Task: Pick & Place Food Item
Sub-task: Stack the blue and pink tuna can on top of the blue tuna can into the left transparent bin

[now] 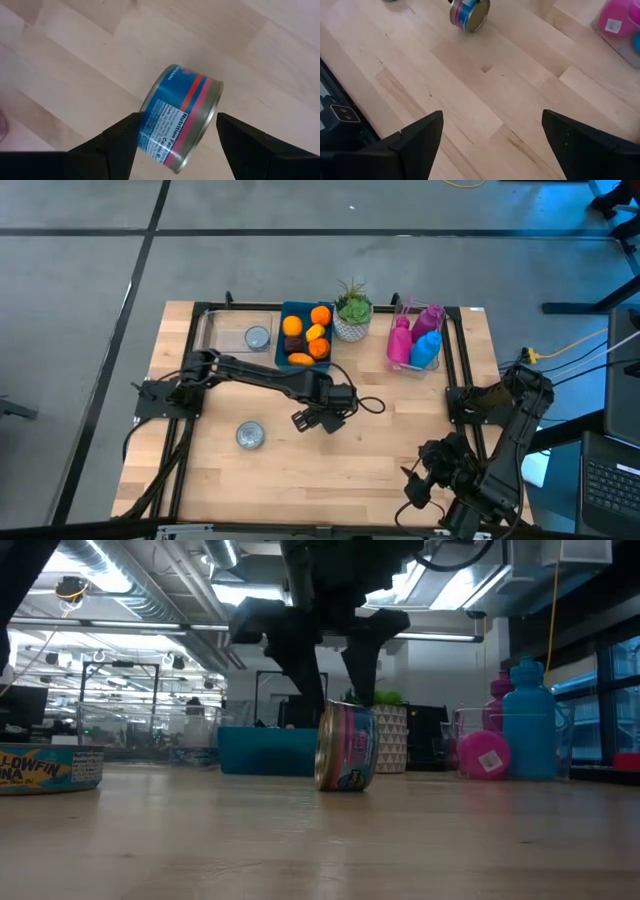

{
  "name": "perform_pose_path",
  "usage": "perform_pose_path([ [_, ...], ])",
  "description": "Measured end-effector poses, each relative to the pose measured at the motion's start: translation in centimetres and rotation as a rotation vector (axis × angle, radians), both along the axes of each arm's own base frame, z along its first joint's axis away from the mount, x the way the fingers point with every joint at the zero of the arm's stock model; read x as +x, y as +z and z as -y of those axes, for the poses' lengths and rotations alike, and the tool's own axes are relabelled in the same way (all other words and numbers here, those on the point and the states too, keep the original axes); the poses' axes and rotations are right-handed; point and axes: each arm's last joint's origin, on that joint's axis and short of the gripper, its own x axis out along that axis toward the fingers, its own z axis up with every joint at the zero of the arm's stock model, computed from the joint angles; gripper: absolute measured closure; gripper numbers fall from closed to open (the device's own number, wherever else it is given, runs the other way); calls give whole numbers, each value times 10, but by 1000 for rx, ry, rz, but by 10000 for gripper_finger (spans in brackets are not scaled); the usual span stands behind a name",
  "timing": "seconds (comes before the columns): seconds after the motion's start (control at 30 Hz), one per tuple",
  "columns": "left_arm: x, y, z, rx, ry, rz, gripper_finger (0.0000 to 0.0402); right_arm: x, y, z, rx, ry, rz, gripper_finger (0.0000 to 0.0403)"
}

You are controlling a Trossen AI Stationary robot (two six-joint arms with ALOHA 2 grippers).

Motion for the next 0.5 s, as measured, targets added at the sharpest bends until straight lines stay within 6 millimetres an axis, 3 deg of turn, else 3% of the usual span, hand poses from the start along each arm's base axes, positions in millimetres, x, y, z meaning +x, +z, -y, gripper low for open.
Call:
perform_pose_path([
  [0.3, 9, -20, -1, 13, -9, -30, 146, -2, 0, -2, -2, 12, 17, 62],
  [0.5, 10, -21, -2, 42, -15, -27, 146, -5, 0, -5, 6, 26, 22, 62],
])
